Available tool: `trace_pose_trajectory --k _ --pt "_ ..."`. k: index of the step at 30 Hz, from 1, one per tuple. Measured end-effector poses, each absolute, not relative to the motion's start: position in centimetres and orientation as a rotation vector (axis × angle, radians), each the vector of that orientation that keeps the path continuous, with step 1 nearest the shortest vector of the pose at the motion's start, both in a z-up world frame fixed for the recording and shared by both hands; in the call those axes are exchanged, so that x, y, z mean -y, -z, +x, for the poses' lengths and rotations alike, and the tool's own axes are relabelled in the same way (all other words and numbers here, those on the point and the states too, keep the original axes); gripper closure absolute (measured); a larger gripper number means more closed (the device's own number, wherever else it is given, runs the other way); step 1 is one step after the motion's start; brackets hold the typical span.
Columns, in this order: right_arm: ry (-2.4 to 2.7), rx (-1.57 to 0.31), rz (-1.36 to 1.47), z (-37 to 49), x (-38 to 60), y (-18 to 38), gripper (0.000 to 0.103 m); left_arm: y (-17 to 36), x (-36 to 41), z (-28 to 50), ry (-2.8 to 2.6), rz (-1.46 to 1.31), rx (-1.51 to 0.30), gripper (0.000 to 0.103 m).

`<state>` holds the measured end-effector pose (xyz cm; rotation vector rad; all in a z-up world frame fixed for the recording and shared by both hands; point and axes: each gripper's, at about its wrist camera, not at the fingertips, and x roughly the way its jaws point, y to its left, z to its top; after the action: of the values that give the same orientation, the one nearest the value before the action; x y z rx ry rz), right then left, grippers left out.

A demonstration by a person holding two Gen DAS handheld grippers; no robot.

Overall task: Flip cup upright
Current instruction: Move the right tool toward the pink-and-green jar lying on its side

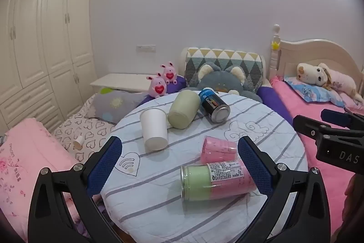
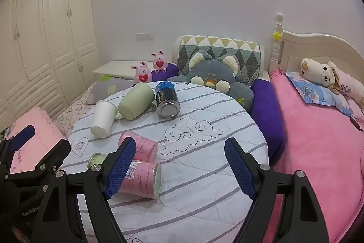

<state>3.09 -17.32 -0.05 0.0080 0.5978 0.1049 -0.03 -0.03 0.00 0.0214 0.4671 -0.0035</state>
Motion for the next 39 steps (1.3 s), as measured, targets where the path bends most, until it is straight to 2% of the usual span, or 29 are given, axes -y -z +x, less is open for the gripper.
trace_pose_trajectory --k 39 --pt "-0.154 -0.617 -0.01 4.3 16.5 0.6 0.021 1.4 -0.1 1.9 -0.022 0.034 -0.521 0.0"
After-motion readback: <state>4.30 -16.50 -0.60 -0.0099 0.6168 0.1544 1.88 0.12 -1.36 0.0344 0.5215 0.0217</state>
